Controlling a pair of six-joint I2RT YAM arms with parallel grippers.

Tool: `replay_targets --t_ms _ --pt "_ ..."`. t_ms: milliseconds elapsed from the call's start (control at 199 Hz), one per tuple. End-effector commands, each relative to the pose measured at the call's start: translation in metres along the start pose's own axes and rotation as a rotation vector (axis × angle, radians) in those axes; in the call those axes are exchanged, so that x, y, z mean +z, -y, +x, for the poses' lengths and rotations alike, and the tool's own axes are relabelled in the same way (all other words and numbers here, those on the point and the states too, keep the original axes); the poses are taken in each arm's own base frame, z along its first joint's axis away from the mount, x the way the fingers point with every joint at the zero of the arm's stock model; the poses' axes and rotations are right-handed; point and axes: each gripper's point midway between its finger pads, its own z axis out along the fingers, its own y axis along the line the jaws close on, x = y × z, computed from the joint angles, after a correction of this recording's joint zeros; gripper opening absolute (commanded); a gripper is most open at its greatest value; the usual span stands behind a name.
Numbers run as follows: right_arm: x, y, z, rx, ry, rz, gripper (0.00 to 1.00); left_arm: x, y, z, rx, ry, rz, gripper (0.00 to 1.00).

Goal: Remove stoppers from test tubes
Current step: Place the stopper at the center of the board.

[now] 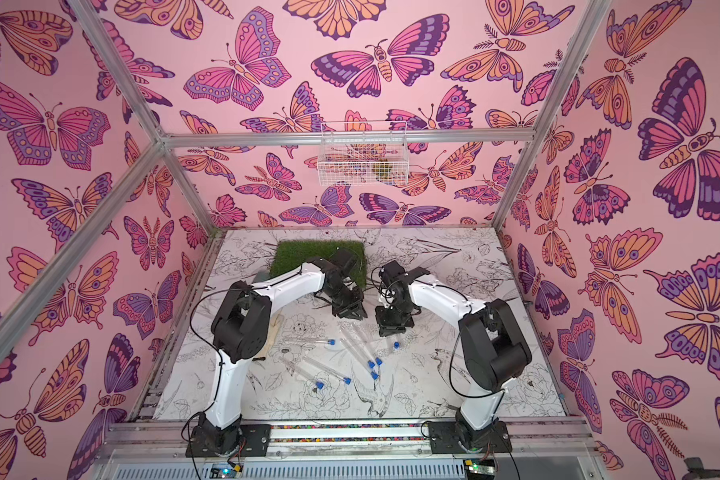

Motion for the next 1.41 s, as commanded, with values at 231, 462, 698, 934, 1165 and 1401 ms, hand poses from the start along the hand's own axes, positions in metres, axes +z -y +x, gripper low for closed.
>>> replay_targets --t_ms 231,462,698,934,1165,1401 --pt "0.02 -0.002 -0.011 -0.047 -0.036 0.063 0.17 0.024 -0.008 -0.004 -0.015 -0.054 -0.024 0.0" --pt "0.032 0.006 -0.011 -0.064 -0.069 0.135 0.18 0.033 -0.017 -0.006 -0.028 -0.066 -0.044 0.0" --pt "0.038 0.008 -0.011 -0.077 -0.082 0.163 0.2 0.037 -0.018 -0.008 -0.032 -0.071 -0.047 0.01" --pt "0.042 0.006 -0.011 -0.074 -0.088 0.151 0.27 0.038 -0.021 -0.007 -0.031 -0.073 -0.054 0.09" --pt "0.039 0.004 -0.011 -0.073 -0.083 0.148 0.31 0.039 -0.02 -0.006 -0.032 -0.079 -0.049 0.09" --pt "0.027 0.001 -0.011 -0.073 -0.056 0.143 0.33 0.037 -0.02 -0.005 -0.029 -0.081 -0.045 0.16"
